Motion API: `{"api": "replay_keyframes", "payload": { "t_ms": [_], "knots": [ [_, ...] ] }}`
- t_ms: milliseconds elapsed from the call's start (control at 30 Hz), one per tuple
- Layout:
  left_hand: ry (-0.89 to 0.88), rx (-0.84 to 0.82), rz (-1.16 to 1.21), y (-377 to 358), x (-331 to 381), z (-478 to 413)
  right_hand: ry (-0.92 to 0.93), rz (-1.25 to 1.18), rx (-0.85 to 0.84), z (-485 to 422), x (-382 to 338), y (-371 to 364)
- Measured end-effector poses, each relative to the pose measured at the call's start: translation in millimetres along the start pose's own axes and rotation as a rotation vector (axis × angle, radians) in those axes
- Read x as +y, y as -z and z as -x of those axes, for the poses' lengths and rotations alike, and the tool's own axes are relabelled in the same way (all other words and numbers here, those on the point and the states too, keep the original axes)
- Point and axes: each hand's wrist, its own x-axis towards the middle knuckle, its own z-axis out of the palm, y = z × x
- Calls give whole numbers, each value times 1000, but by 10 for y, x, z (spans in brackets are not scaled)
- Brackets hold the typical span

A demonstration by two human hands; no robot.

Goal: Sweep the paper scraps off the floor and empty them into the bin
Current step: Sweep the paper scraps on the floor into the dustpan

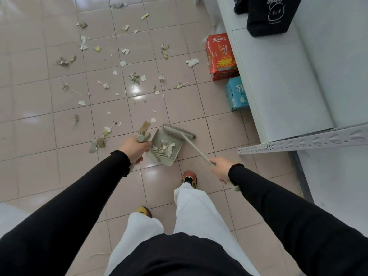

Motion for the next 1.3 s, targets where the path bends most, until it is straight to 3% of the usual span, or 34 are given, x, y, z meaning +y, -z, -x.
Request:
{"api": "replay_keyframes", "payload": {
  "t_ms": [233, 367, 567, 900, 1300],
  "knots": [
    [-77, -16, -22, 328, -596, 249, 3, -330, 32, 857, 358, -679],
    [-132, -20, -38, 807, -1182, 612, 34, -373, 144, 868, 106, -1265],
    [-125, -40, -68, 1540, -2166, 1076, 63, -417, 174, 904, -398, -2123],
    [-18, 50, 4, 2322, -3158, 1285, 82, -277, 146, 1016, -1093, -3013],
    [61, 143, 31, 2860, -3297, 1075, 52, 145, 126, 171, -2093, -3528]
  ]
}}
